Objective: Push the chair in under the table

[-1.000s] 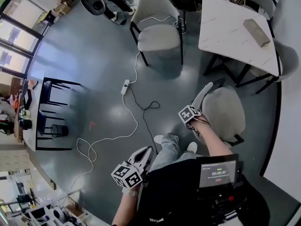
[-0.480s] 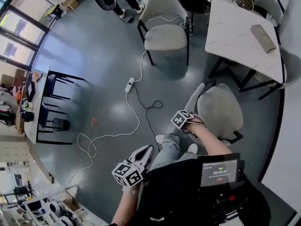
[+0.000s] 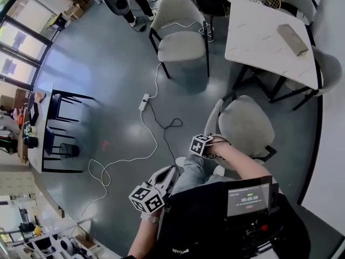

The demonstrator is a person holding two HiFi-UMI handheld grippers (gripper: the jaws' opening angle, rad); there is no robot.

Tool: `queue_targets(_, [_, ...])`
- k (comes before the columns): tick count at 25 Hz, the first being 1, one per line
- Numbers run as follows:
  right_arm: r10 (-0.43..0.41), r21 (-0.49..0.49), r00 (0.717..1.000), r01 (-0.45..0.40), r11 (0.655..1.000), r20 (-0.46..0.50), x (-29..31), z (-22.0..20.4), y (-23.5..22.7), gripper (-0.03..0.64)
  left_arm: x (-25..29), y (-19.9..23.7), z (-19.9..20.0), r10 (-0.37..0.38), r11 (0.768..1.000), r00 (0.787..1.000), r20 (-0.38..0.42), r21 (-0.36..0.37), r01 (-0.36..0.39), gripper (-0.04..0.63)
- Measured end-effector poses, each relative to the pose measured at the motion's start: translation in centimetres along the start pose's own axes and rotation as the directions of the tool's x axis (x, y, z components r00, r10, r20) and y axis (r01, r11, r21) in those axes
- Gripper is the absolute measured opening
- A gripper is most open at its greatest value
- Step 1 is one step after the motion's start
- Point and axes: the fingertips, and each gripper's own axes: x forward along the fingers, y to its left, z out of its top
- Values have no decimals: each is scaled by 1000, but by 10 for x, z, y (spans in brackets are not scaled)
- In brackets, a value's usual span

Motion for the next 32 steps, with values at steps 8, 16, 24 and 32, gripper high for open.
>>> queue_targets(8, [-23,-145,998,15,989,-53,5,-38,10,288,7,-11,-6,-19,1000,1000,-13,13,19,5])
queue_targets(16, [-60,-250,993,33,968,-101,7,-84,9,293,11,-24,-16,-42,999,999,-23,28,43,5])
queue_targets(24, [-110,-340,982,52,939,-152,11,-134,6,291,14,-36,-27,-63,997,998,-30,36,64,5])
queue_targets(32, [-107,-393,972,17,919,-209,15,-175,1,291,16,-53,-35,-80,995,996,-41,64,83,5])
